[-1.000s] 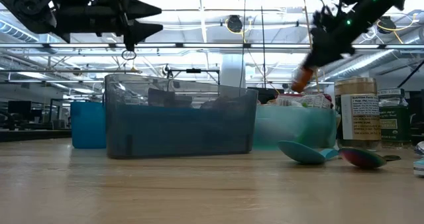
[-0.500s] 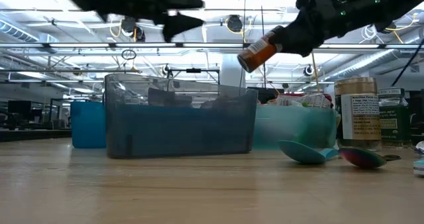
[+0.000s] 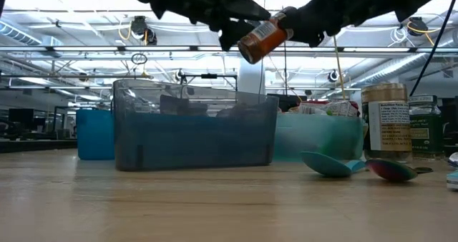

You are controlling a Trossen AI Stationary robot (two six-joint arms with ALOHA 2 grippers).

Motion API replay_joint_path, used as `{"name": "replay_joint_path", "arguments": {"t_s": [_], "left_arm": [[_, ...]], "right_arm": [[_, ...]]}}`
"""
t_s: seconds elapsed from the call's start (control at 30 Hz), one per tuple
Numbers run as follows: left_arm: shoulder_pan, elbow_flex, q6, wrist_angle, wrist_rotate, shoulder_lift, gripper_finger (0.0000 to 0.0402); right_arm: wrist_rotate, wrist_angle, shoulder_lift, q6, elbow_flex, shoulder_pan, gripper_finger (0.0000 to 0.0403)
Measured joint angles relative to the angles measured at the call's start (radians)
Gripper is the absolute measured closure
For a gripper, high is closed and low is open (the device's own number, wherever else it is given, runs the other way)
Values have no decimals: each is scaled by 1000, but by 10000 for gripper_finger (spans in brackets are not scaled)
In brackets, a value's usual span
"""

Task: Pick & Place Food Item
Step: Put the orange seasoning bottle into the blue bin

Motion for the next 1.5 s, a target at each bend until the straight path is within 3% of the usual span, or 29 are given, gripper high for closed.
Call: {"name": "replay_joint_path", "arguments": {"t_s": [0.1,0.27,0.4,0.47,0.6,0.73,0.87,1.03,1.2,1.4,1.5], "left_arm": [[-16,0,-4,-10,9,20,133],[-45,0,-27,-38,6,23,133],[-68,0,-25,-44,-64,23,135],[-81,0,-15,-42,-95,22,151],[-107,-1,36,-24,-135,22,223],[-116,-3,105,38,-168,24,227],[-73,-50,129,158,-52,9,227],[29,-181,59,483,75,-6,227],[76,-267,-15,767,127,22,227],[59,-268,18,743,93,44,227],[59,-267,50,726,79,43,227]], "right_arm": [[7,11,-1,-5,16,30,209],[114,9,-3,-67,25,97,209],[132,31,-4,-98,25,132,209],[139,34,-4,-102,25,140,204],[176,30,-4,-104,25,143,183],[218,-2,-17,-127,27,146,168],[240,-122,-68,-145,26,153,157],[293,-203,-148,-117,21,163,155],[336,20,-146,-163,-48,138,161],[329,503,-6,-146,-162,50,165],[230,642,81,-80,-159,2,161]]}}
